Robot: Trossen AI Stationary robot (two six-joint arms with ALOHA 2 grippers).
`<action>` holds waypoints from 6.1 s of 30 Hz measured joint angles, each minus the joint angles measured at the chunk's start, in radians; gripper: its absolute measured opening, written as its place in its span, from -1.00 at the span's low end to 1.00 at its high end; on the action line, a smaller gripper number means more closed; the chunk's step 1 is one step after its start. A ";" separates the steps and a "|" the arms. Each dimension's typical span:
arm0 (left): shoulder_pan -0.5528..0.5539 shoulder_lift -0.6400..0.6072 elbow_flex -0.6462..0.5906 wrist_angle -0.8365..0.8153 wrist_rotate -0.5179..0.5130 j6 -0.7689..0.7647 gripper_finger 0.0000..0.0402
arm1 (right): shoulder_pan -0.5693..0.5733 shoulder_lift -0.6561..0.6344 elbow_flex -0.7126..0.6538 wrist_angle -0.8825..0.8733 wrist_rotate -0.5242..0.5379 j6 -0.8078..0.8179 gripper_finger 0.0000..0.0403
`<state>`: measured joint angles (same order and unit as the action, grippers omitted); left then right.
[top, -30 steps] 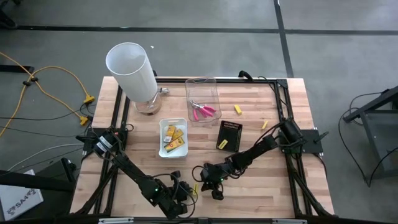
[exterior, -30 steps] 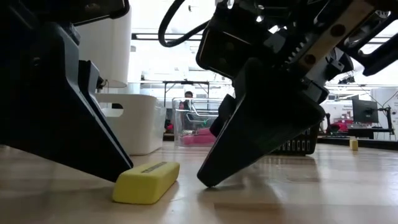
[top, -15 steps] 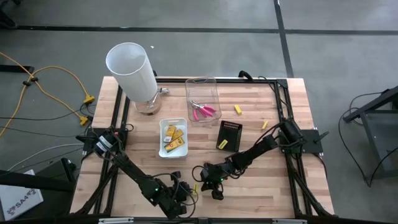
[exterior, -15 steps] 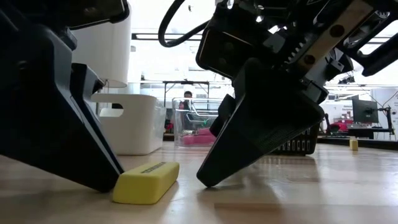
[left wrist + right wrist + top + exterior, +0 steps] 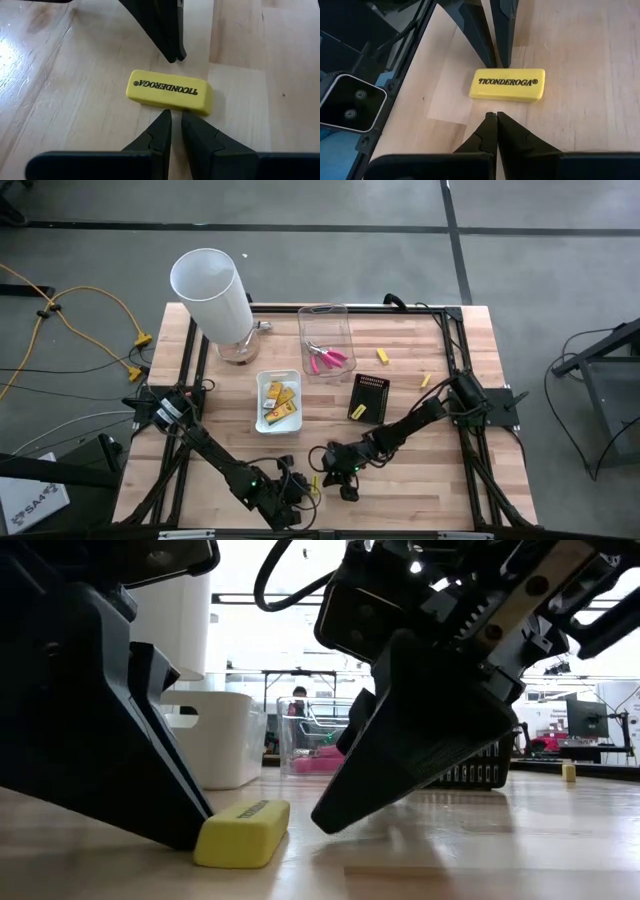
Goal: Pick & Place School Supplies
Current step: Put the bottom left yellow eraser into the black bin
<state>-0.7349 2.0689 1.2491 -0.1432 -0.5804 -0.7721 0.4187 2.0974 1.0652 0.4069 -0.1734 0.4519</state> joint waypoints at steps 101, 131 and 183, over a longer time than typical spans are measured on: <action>-0.044 -0.094 -0.003 -0.023 0.013 0.706 -0.67 | 0.026 -0.005 0.001 -0.046 -0.068 0.048 -0.69; 0.095 -0.141 -0.003 -0.069 0.336 0.860 -0.45 | 0.311 -0.164 -0.002 -0.272 0.296 0.437 -0.61; 0.198 -0.141 -0.003 0.074 0.526 1.141 -0.29 | 0.414 -0.164 0.000 -0.231 0.428 0.550 -0.61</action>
<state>-0.5369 1.9278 1.2461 -0.0689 -0.0540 0.3687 0.8323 1.9331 1.0649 0.1764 0.2550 1.0019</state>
